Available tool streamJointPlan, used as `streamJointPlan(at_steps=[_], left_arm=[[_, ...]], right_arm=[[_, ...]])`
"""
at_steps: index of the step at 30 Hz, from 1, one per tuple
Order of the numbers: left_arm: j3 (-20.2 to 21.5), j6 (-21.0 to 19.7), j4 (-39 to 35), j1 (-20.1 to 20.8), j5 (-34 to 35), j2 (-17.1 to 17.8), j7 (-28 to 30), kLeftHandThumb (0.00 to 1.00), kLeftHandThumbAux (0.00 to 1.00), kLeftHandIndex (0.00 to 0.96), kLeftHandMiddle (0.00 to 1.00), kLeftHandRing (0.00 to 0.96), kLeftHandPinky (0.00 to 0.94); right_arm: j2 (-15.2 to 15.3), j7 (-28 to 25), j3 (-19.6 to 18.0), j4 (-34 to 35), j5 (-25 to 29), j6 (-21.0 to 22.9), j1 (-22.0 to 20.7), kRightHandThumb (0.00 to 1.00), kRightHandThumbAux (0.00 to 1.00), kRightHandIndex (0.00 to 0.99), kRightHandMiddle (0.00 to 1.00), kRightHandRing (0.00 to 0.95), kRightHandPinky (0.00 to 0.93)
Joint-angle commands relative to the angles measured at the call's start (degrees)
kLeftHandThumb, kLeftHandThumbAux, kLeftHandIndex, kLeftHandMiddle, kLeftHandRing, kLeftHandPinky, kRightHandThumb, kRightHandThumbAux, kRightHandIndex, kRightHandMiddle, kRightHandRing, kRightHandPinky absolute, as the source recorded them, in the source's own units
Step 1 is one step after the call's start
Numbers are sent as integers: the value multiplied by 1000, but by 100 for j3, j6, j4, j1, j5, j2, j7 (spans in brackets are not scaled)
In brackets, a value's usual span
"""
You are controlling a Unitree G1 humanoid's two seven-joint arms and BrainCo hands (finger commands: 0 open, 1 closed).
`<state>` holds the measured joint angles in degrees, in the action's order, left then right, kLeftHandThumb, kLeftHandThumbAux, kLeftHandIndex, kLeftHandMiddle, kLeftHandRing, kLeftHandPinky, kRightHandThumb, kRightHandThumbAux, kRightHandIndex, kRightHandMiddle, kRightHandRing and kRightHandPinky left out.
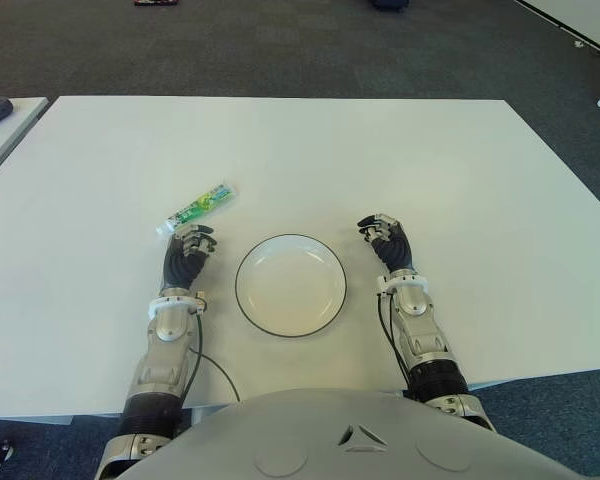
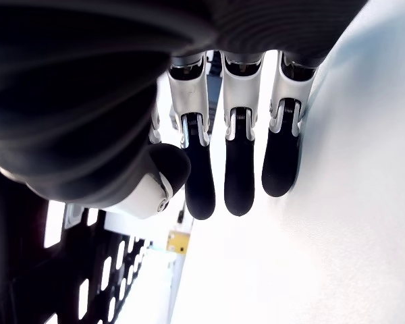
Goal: Put the toothpaste on the table into the plate.
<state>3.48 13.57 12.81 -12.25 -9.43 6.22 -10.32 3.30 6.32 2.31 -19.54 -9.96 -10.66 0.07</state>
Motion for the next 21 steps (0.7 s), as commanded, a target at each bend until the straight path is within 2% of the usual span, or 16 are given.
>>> streamJointPlan(at_steps=[1, 14, 21], left_arm=[[1, -91, 36, 0, 35, 39, 110, 703, 719, 428, 539, 553, 515], [12, -72, 17, -15, 19, 43, 71, 705, 719, 428, 543, 553, 510], [36, 91, 29, -1, -253, 9, -291, 705, 719, 428, 545, 549, 509]], right_arm=[[-23, -10, -12, -52, 47, 85, 29, 713, 732, 419, 423, 403, 414], [-50, 13, 0, -61, 33, 60, 48, 714, 732, 419, 428, 406, 412], [-46, 50, 29, -25, -18, 70, 75, 714, 732, 419, 431, 407, 411]])
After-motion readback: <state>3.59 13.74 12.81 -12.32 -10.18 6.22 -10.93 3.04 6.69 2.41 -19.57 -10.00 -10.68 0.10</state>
